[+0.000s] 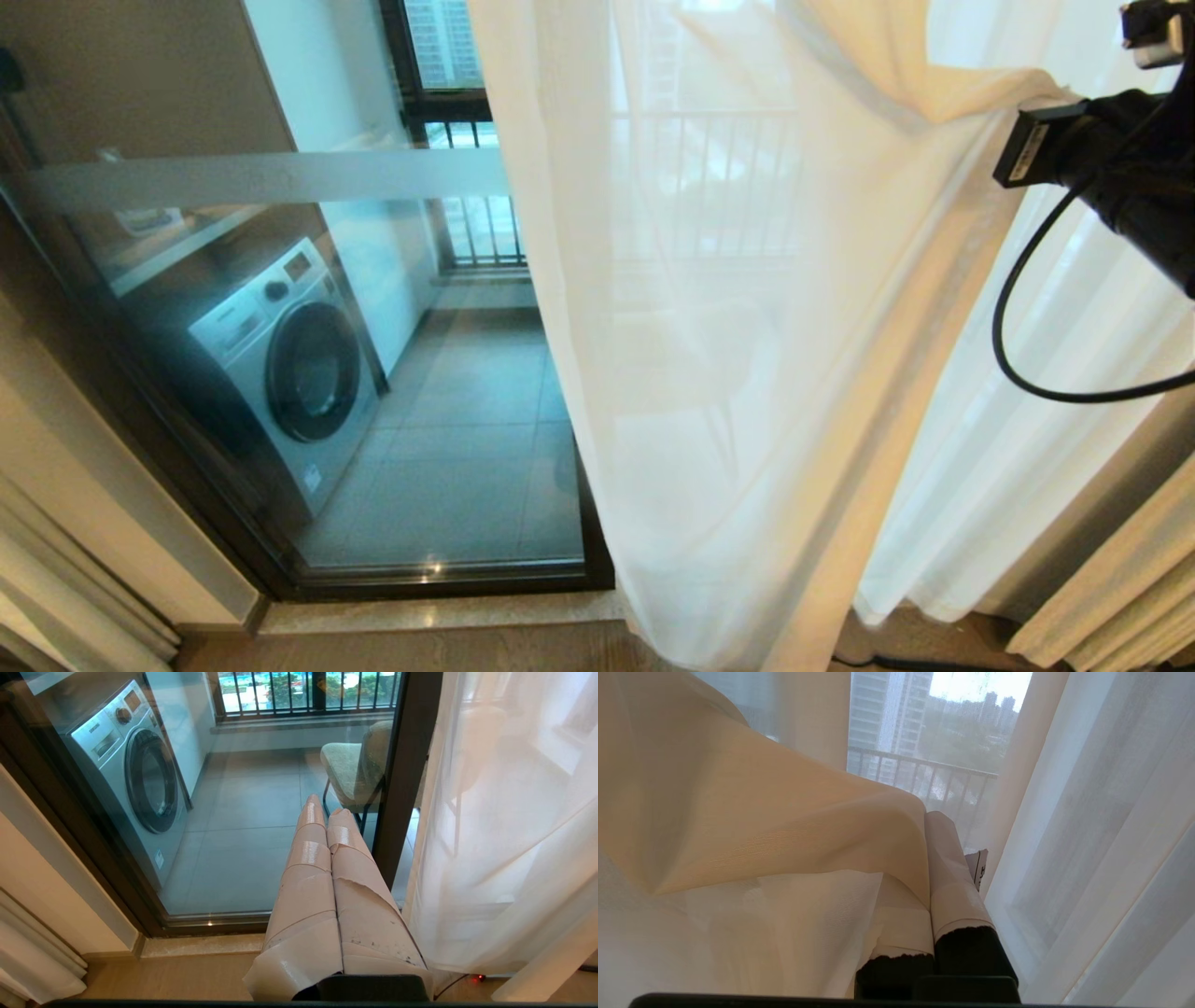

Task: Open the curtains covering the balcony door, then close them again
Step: Pull the inner curtains open on both sides

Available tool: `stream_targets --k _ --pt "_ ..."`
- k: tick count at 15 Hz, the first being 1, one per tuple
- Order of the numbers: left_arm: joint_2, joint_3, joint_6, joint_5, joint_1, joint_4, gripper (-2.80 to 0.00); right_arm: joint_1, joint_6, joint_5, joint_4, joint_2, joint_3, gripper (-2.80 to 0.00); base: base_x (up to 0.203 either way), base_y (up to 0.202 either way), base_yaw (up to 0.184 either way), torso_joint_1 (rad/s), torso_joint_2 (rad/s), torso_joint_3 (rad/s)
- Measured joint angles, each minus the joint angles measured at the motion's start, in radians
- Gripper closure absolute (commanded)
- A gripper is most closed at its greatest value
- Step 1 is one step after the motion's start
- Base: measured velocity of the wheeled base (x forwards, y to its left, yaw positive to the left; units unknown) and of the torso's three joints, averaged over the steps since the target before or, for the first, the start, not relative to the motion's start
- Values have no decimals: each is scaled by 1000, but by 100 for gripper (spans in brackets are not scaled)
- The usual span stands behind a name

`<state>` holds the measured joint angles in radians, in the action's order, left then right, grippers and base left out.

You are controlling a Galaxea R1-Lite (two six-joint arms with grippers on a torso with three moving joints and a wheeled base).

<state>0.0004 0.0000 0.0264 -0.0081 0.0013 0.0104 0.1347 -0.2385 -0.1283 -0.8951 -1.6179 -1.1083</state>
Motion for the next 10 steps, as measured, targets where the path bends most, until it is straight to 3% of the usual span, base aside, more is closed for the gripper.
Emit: stream_targets --k 10 --pt "0 0 -1 1 0 0 0 0 0 0 -4 3 23 0 0 0 0 0 0 0"
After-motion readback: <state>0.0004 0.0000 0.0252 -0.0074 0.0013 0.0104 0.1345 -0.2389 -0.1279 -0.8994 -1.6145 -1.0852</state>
